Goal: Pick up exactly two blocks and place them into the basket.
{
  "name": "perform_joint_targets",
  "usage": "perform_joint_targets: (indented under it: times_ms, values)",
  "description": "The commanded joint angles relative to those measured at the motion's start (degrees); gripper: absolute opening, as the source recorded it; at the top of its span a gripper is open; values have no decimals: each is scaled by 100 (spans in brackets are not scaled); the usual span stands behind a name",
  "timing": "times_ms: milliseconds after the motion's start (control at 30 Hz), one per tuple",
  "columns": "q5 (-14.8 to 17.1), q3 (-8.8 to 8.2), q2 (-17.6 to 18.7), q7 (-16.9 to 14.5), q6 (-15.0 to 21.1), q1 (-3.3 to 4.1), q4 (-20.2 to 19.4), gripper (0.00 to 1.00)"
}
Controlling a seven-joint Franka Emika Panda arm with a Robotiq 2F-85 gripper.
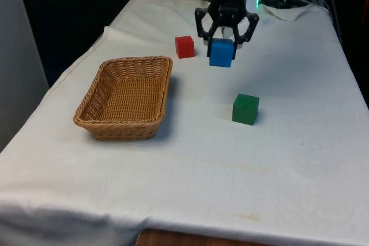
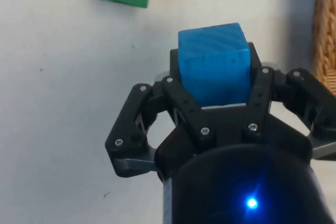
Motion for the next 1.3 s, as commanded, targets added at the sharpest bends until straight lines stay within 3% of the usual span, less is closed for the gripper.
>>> perform_joint_targets:
  times_ms: [0, 100, 133, 167, 400, 433, 467, 700, 733, 767, 867, 1033, 1067, 1100, 1267]
  values:
    - [23, -17, 17, -80, 34, -46, 17, 2]
    - [63, -97, 46, -201, 40, -69, 57, 2]
    - [6, -172, 40, -178, 0, -29, 57, 2]
    - [92, -155, 69, -286, 40, -80, 86, 2]
    - [166, -367, 183, -567, 40, -143, 229, 2]
    - [40, -418, 189, -430, 6, -74, 229, 2]
    - [172, -395, 201, -602, 40, -149, 246, 2]
    - [401, -579, 344, -963, 69, -218, 372, 2]
    - [269, -659, 344, -848, 29, -143, 372, 2]
    - [458, -596, 372, -1031, 80, -235, 384, 2]
    - [739, -659, 487, -1318, 126, -275, 435, 2]
    - [1123, -745, 642, -1707, 132, -315, 533, 2]
    - [1031, -848, 670, -1604, 120, -218, 539, 2]
    - [1197, -768, 670, -1782, 132, -321, 550, 2]
    - [1576, -911, 842, -2200, 74, -355, 722, 2]
